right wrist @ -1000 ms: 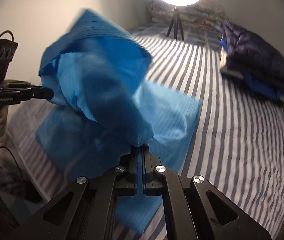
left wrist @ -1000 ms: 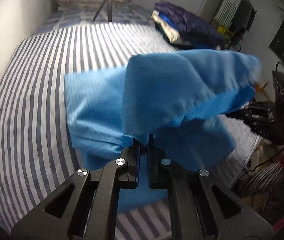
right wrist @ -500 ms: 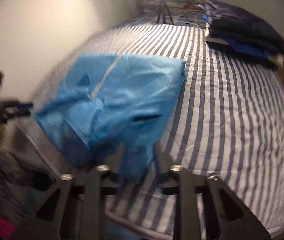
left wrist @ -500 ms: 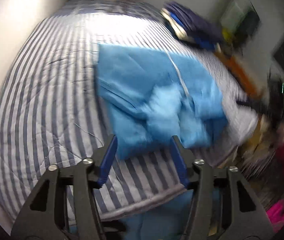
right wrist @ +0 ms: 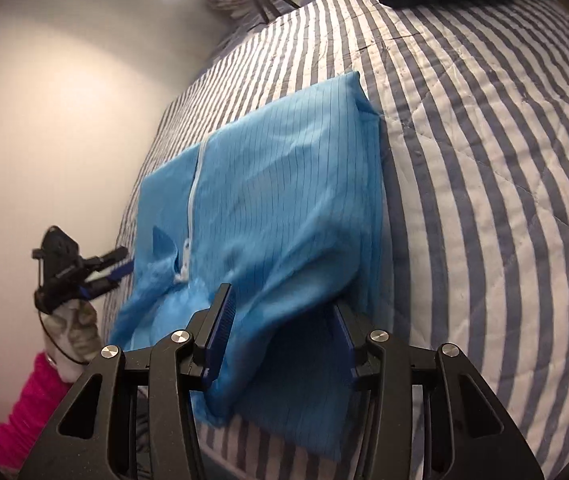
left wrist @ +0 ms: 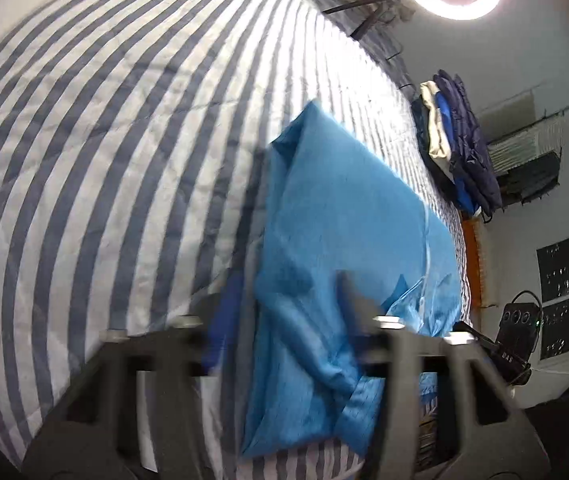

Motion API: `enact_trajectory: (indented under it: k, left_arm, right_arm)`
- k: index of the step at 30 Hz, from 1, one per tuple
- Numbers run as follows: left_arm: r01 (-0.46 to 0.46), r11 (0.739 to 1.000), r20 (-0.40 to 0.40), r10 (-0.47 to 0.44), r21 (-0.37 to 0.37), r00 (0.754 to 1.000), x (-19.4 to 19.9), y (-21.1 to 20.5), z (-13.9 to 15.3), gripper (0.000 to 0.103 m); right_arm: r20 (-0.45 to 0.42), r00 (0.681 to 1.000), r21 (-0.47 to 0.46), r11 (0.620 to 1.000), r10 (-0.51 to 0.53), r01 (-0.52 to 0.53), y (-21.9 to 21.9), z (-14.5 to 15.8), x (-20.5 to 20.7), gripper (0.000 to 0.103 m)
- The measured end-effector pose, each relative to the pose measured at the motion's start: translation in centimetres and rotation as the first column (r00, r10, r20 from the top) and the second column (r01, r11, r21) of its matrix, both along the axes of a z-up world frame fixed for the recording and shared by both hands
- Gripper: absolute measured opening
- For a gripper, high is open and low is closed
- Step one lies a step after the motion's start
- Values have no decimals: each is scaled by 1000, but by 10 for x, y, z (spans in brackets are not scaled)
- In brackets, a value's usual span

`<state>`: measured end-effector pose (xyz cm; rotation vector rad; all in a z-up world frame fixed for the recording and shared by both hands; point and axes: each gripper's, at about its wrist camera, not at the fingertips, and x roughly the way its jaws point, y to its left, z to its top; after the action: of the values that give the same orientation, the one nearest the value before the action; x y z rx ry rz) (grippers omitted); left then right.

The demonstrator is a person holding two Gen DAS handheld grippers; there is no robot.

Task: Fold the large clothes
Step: 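Open both tools and release the folded coat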

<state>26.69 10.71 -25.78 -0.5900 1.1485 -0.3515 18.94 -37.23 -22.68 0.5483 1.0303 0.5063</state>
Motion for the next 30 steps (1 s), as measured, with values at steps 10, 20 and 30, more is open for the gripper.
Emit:
enact_trajectory:
  k: [10, 20, 30]
  left_arm:
    - [43, 994, 89, -52, 102, 995, -12, -19, 21, 2]
    - [53, 985, 36, -60, 167, 998, -27, -19, -16, 2]
    - [48, 948, 111, -87, 314, 990, -35, -28, 19, 4]
  right_arm:
    - [52, 999, -2, 1000, 9, -9, 0, 18, -16, 1]
    - [-15, 999, -80, 996, 43, -44, -2, -18, -39, 1]
    - [130, 985, -167, 981, 117, -94, 0, 26, -57, 12]
